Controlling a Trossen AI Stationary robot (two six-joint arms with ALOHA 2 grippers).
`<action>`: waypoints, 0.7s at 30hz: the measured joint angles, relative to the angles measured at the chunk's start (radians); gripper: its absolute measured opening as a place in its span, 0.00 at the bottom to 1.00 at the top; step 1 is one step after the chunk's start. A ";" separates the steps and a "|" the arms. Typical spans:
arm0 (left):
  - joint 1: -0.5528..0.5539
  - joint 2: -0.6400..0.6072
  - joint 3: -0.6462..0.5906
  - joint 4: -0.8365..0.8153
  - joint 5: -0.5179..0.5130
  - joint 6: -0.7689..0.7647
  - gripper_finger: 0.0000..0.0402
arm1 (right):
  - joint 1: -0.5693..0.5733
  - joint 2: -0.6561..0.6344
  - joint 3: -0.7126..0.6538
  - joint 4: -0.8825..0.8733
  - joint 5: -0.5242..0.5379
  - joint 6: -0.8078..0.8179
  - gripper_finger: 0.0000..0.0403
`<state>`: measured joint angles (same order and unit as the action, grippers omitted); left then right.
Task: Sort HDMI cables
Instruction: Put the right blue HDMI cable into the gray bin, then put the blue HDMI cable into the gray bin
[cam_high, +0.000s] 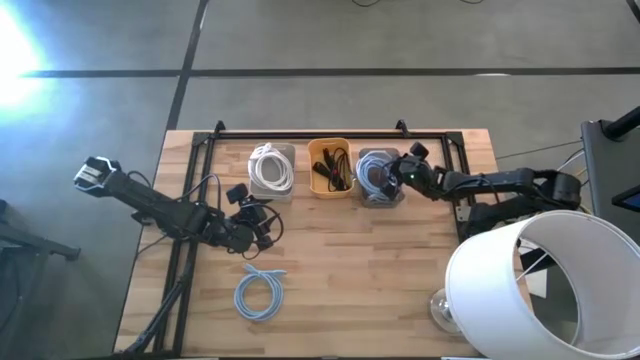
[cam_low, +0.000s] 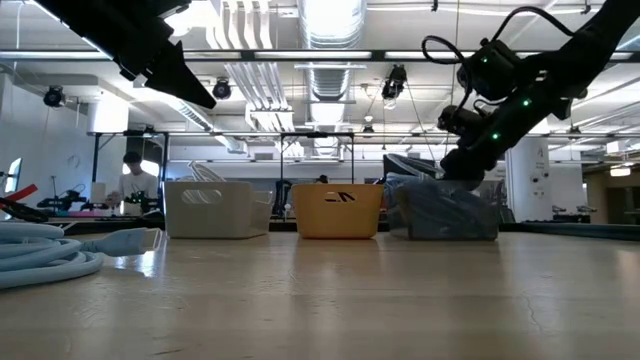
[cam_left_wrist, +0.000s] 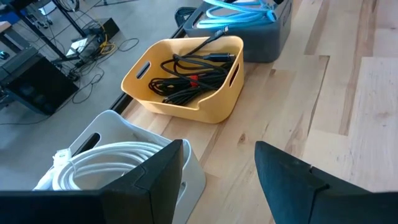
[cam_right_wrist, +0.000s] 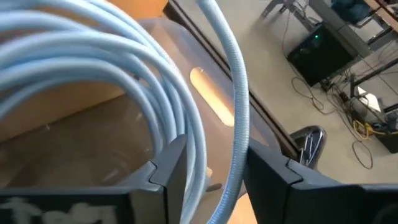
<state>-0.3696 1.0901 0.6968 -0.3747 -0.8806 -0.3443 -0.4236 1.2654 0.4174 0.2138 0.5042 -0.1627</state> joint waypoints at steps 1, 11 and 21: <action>0.000 0.000 0.000 0.000 0.000 0.000 0.51 | 0.000 -0.006 0.002 -0.001 0.000 0.000 0.36; 0.000 0.000 0.000 0.000 0.000 0.000 0.51 | 0.000 -0.087 0.029 -0.007 -0.046 -0.001 0.42; 0.000 0.000 0.000 0.000 0.000 0.000 0.51 | 0.000 -0.162 0.089 -0.009 -0.166 0.014 0.46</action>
<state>-0.3698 1.0898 0.6968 -0.3748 -0.8805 -0.3443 -0.4232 1.1031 0.5067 0.2051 0.3379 -0.1485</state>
